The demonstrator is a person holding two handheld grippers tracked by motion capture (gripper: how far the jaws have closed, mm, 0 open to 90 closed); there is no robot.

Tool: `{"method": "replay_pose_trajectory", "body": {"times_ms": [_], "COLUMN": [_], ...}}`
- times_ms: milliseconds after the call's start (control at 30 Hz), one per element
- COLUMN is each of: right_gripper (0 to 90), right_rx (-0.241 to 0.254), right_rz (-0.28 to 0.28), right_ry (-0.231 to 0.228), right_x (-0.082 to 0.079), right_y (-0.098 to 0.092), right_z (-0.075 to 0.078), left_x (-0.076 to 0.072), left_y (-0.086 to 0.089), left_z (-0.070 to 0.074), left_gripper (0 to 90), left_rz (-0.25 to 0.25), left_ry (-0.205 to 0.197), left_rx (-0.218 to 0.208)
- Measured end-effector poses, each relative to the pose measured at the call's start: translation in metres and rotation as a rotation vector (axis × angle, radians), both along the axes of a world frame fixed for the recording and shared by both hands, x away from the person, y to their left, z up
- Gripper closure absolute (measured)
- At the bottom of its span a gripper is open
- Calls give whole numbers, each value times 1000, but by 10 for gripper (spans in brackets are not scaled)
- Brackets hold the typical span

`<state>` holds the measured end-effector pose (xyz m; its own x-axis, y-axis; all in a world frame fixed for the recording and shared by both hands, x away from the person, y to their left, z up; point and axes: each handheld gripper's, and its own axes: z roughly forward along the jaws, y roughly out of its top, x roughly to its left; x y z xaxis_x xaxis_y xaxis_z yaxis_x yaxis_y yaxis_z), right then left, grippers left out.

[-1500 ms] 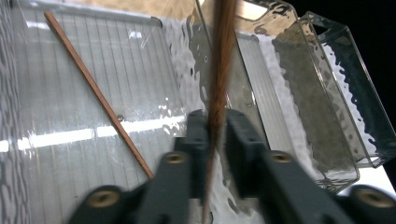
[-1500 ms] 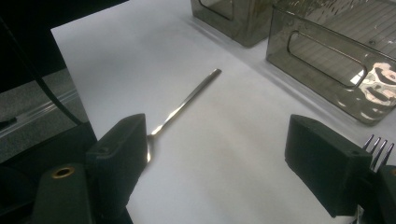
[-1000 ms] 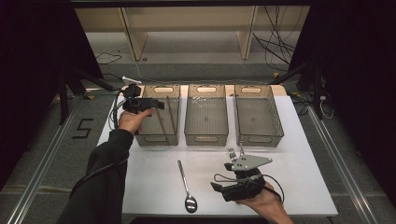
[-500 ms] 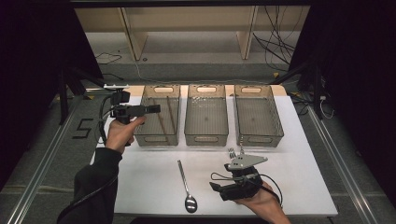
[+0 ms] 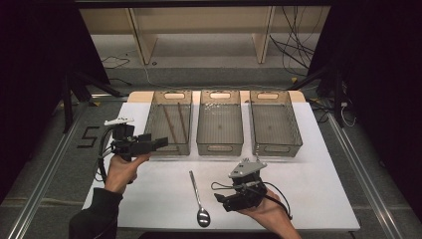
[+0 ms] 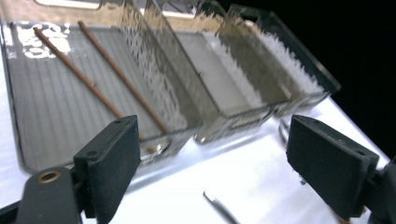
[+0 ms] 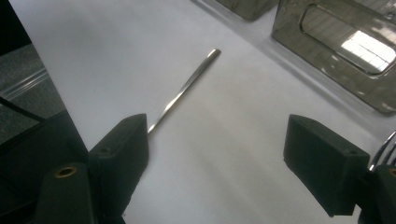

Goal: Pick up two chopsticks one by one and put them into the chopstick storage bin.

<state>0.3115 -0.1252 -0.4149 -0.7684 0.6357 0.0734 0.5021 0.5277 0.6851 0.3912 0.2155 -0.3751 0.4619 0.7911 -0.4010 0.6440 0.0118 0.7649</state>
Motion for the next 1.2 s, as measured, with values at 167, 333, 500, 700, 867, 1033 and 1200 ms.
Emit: {"method": "replay_pose_trajectory", "body": {"times_ms": [167,333,500,700,867,1033,1200], "right_gripper": [231,233,245,250,255,258,271], "right_rx": [-29,-38,-59,-86,-109,-115,-123], "right_rz": [-5,-6,-1,11,20,20,19], "right_ry": [44,97,123,146,161,182,202], "right_x": [4,7,10,12,14,17,19], "right_y": [13,27,38,49,58,61,64], "right_z": [-3,-5,-9,-15,-22,-25,-27], "left_x": [-13,-25,-35,-45,-53,-60,-65], "left_y": [3,0,0,5,9,11,10], "left_z": [-11,-20,-28,-40,-47,-49,-51], "left_gripper": [163,158,158,158,158,157,157], "left_rz": [-20,-54,-76,-82,-81,-97,-111], "left_ry": [-30,-54,-89,-104,-142,-188,-225], "left_rx": [-13,-9,-8,-8,4,30,43]}}
